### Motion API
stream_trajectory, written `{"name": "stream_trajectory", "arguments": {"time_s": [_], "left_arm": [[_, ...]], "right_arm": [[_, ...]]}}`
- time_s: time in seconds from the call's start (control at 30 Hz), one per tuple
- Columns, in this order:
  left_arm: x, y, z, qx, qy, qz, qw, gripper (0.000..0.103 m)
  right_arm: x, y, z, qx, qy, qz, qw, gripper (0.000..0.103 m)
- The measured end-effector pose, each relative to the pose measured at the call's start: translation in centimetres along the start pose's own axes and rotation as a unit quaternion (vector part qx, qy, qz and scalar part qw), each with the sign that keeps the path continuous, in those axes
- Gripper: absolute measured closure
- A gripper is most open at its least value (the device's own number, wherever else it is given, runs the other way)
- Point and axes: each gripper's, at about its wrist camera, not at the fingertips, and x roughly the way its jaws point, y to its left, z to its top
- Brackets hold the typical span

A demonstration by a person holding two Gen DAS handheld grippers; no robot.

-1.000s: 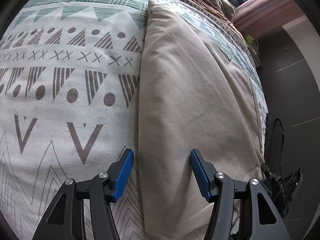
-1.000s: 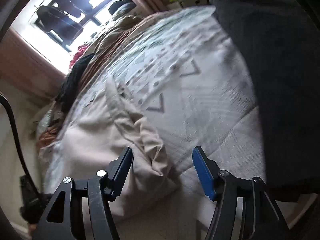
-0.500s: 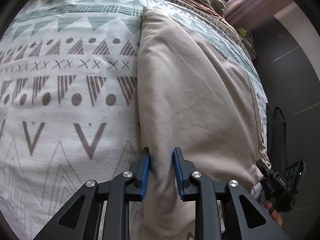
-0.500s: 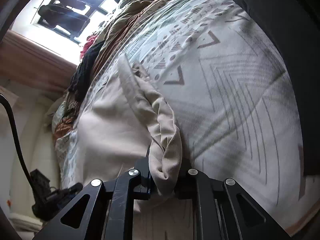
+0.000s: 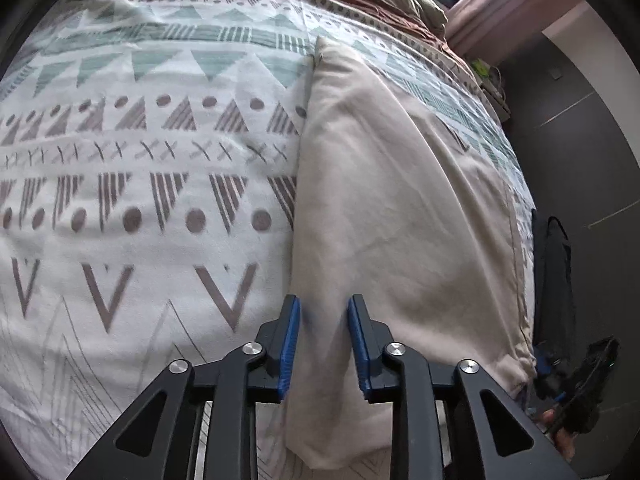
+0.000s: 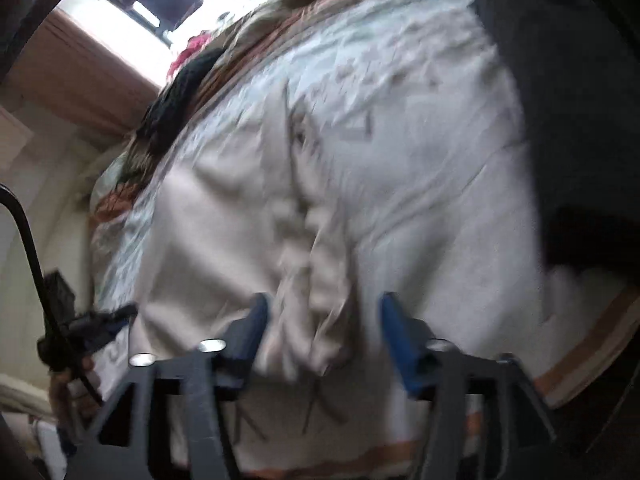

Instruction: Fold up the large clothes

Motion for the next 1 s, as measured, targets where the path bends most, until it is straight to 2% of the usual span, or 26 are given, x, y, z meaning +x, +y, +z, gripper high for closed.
{"name": "stream_trajectory", "arguments": {"time_s": [0.03,0.13,0.37,0.47,0.6,1.0], "left_arm": [[0.0,0.0,0.4,0.000,-0.004,0.006,1.0000,0.065],[0.1,0.0,1.0,-0.004,-0.015,0.001,0.9999,0.054],[1.5,-0.2,4.2,-0.018,-0.022,0.000,0.9996,0.054],[2.4,-0.2,5.6,-0.027,-0.024,0.000,0.9994,0.054],[3.8,-0.7,7.7,-0.013,-0.015,0.016,0.9997,0.054],[7.5,-0.6,13.4,-0.002,-0.010,0.019,0.9998,0.054]], "right_arm": [[0.0,-0.2,0.9,0.005,0.000,0.002,1.000,0.037],[0.8,-0.5,3.7,0.016,0.007,0.014,1.000,0.037],[6.7,1.1,8.9,0.022,0.065,0.059,0.996,0.037],[9.3,1.6,9.7,0.013,0.086,0.057,0.995,0.037],[12.3,1.2,10.6,0.027,0.109,0.067,0.991,0.037],[16.7,0.9,14.2,0.058,0.126,0.124,0.982,0.037]]}}
